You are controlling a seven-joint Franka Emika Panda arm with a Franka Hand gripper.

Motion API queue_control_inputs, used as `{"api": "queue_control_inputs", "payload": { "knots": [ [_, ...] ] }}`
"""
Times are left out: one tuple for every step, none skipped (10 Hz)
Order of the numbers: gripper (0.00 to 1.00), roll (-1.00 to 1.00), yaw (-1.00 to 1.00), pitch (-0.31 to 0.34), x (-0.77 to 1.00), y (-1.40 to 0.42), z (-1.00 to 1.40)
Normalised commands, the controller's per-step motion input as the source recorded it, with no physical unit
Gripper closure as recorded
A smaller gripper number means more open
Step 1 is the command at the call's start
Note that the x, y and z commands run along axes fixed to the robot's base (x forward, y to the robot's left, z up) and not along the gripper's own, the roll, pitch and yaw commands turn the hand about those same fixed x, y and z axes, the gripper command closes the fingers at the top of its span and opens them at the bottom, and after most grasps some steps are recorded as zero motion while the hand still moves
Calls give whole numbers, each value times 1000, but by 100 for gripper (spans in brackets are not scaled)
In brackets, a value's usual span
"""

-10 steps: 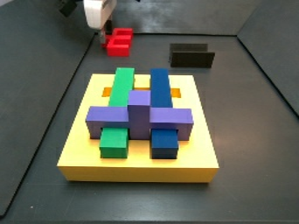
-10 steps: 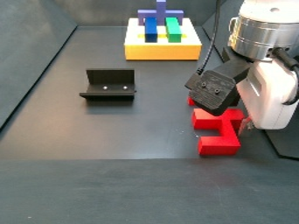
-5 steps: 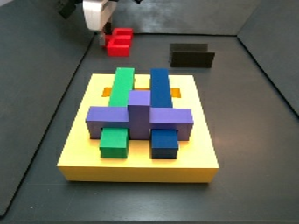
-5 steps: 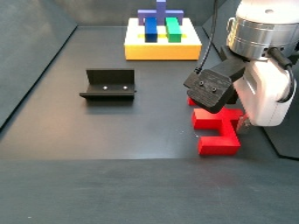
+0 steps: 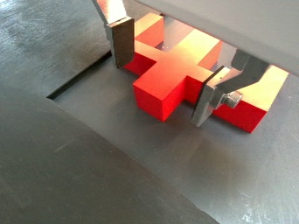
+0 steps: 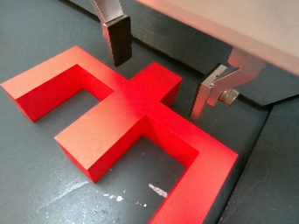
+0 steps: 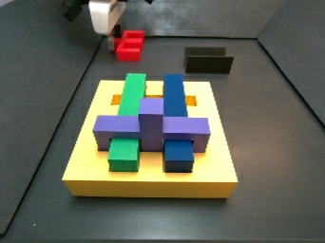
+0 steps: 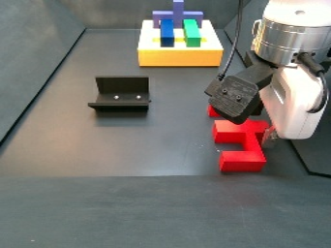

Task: Pick up the red object. Move up. Place the red object on the fixture. Regrasp the red object. Move to above the board. Insert the red object.
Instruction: Pick up the red object.

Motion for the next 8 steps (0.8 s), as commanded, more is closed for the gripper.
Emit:
{"api": "queue_control_inputs", "payload": {
  "knots": [
    [0, -51, 0, -207, 0, 51, -823],
    [0, -77, 0, -186, 0, 29, -643],
    [0, -11, 0, 0, 0, 0, 0],
    [0, 0, 0, 0, 0, 0, 0],
    [100, 0, 0, 0, 0, 0, 0],
    [100, 0, 0, 0, 0, 0, 0],
    [100, 0, 0, 0, 0, 0, 0],
    [100, 0, 0, 0, 0, 0, 0]
  ]
}}
